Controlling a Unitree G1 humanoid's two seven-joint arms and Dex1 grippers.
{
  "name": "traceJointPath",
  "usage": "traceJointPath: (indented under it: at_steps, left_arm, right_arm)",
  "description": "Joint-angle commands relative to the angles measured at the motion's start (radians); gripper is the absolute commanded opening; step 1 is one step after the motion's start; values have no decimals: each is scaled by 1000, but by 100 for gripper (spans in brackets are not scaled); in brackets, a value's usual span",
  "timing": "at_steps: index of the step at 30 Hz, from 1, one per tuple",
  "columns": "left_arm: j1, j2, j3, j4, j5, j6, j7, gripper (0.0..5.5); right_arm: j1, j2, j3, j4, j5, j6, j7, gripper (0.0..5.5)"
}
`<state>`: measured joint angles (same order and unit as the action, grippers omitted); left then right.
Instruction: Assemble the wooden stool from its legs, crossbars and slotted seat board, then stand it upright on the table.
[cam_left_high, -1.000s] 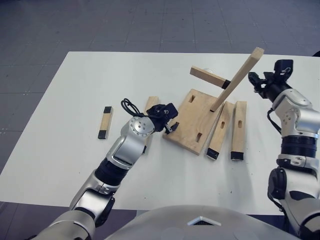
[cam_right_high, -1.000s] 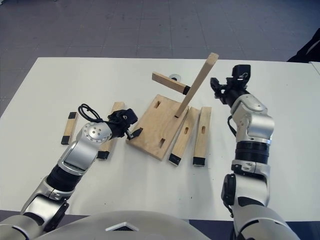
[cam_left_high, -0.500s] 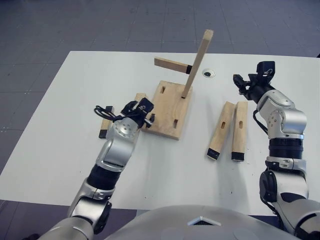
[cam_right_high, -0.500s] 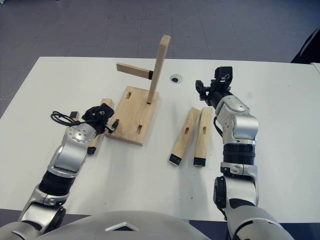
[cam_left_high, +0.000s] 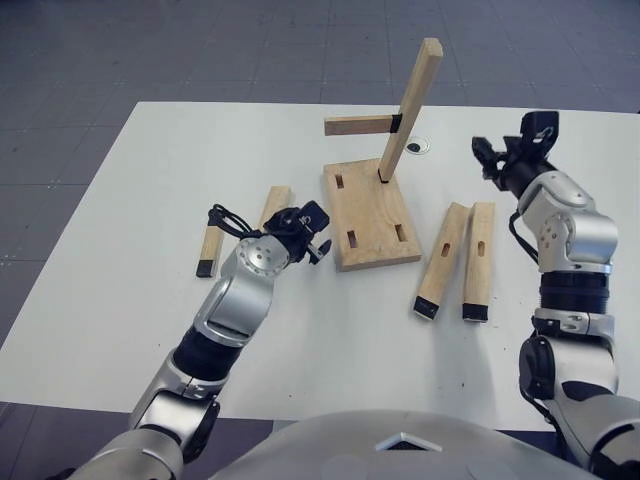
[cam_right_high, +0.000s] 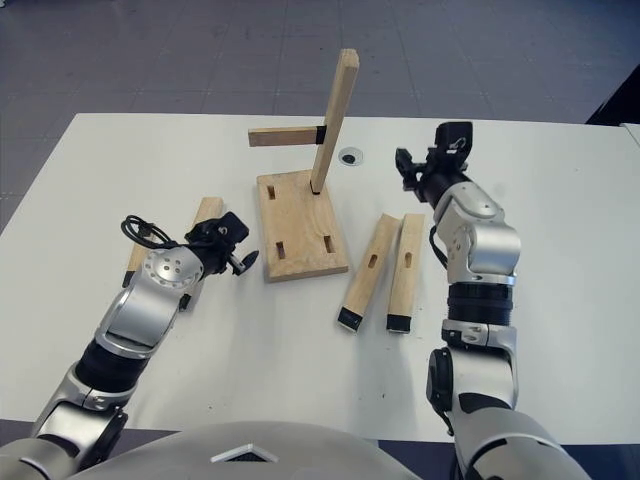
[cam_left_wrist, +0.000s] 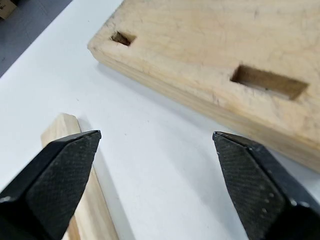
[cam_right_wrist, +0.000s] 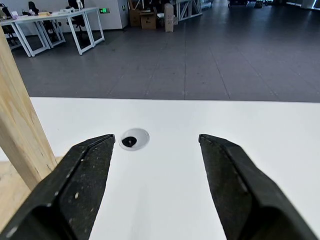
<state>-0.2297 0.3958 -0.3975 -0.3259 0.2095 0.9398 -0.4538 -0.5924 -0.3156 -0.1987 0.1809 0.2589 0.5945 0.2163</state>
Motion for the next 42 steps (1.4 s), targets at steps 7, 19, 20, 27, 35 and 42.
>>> traceJointPath:
  at_steps: [7,19,20,27,35,42]
  left_arm:
    - [-134,-83,71,30,-50,-95,34,415]
    - [-96,20,-99,154,33,-148,-13,415]
    - [-91,26,-110,152,28,-149,-29,415]
    - [-75,80,-150,143,28,-160,-120,415]
    - [-46,190,-85,168,38,-201,-160,415]
    - [-93,82,39,160,7,-234,-63,415]
  right_arm:
    - [-24,10,-2,-20,1,-3,-11,311]
    - [-17,11,-5,-55,12,11,-9,311]
    - [-16,12,-7,-58,13,13,-11,311]
    - [-23,14,-6,-51,15,11,-10,311]
    - [-31,14,-10,-62,30,15,-10,311]
    - [-333,44,-100,76,131,-51,-16,311]
